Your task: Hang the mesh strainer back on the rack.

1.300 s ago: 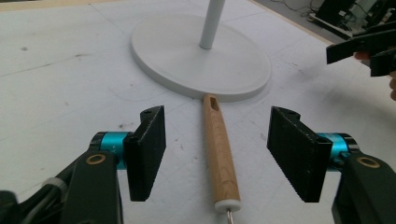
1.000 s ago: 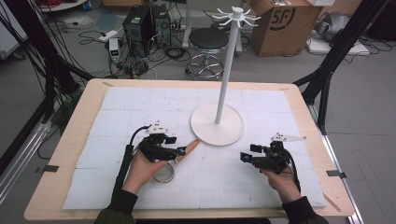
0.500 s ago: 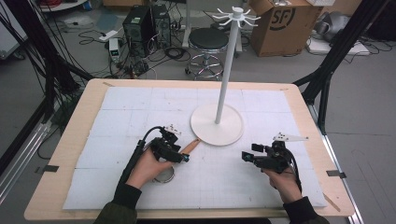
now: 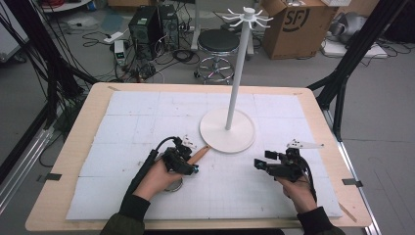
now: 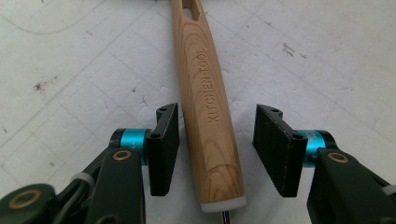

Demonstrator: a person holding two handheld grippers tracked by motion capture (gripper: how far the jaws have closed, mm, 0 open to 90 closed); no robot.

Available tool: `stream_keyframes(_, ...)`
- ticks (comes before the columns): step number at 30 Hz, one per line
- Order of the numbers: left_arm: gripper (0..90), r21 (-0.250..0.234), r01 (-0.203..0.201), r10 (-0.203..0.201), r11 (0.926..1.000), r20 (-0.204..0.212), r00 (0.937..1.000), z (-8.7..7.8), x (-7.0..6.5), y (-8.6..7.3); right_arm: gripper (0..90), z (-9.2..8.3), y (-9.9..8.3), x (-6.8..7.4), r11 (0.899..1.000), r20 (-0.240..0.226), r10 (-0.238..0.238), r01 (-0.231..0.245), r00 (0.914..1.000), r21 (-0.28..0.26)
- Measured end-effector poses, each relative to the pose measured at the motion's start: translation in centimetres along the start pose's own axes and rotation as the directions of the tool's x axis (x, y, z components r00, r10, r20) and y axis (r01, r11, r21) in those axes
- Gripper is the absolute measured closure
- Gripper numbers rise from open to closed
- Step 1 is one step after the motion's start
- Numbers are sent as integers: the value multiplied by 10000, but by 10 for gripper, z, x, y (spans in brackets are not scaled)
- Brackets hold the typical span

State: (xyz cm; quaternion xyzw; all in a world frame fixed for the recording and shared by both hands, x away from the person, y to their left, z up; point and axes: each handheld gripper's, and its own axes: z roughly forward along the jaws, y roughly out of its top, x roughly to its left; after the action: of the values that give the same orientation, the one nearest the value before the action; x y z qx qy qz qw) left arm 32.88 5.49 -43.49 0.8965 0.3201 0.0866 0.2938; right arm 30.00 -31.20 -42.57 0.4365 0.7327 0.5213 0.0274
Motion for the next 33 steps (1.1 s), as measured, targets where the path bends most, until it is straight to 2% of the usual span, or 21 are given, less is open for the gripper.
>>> stream_keyframes(1, 510, -100, 60, -61, 9999, -40, 10000, 1, -1, 0, 197, 0, 0, 0, 10000, 31, -4, 4, 10000, -16)
stream_keyframes(3, 514, 63, -114, 115, 9999, -150, 9998, 0, -3, 0, 197, -1, 0, 0, 10000, 72, -25, 25, 10000, -91)
stream_keyframes(8, 543, 131, -150, 154, 9998, -302, 9994, 0, -6, 1, 197, -4, 1, 0, 9994, 86, -64, 67, 9999, -332)
stream_keyframes(10, 562, 212, -162, 169, 9996, -313, 9994, 0, -7, 2, 197, -4, 1, 1, 9988, 47, -225, 227, 9997, -438)
stream_keyframes(12, 597, 342, -350, 362, 9988, -336, 9988, 0, -10, 4, 194, -5, 2, 4, 9973, 135, -424, 431, 9990, -587)
stream_keyframes(14, 650, 332, -514, 524, 9981, -293, 9982, 0, -12, 4, 188, -7, 3, 7, 9928, 305, -780, 804, 9965, -883)
stream_keyframes(17, 675, 356, -557, 566, 9978, -246, 9981, -1, -12, 4, 183, -12, 4, 10, 9839, 320, -1103, 1137, 9934, -1381)
stream_keyframes(21, 681, 381, -593, 605, 9975, -316, 9977, 0, -13, 5, 184, -15, 5, 11, 9754, 361, -1309, 1352, 9907, -1740)
stream_keyframes(22, 682, 417, -600, 615, 9973, -356, 9975, 0, -14, 5, 184, -15, 5, 10, 9756, 382, -1230, 1279, 9917, -1787)
stream_keyframes(24, 684, 531, -795, 822, 9954, -513, 9953, 0, -17, 7, 184, -16, 5, 9, 9767, 363, -1150, 1197, 9927, -1783)
stream_keyframes(27, 687, 688, -1205, 1260, 9903, -826, 9886, 0, -23, 8, 184, -17, 5, 10, 9745, 379, -1198, 1248, 9921, -1866)
stream_keyframes(30, 689, 774, -1583, 1669, 9844, -1209, 9785, 0, -29, 9, 188, -17, 5, 10, 9751, 502, -1198, 1271, 9915, -1818)
stream_keyframes(33, 691, 868, -1788, 1891, 9801, -1312, 9732, 0, -31, 10, 188, -19, 5, 11, 9743, 590, -1178, 1268, 9913, -1860)
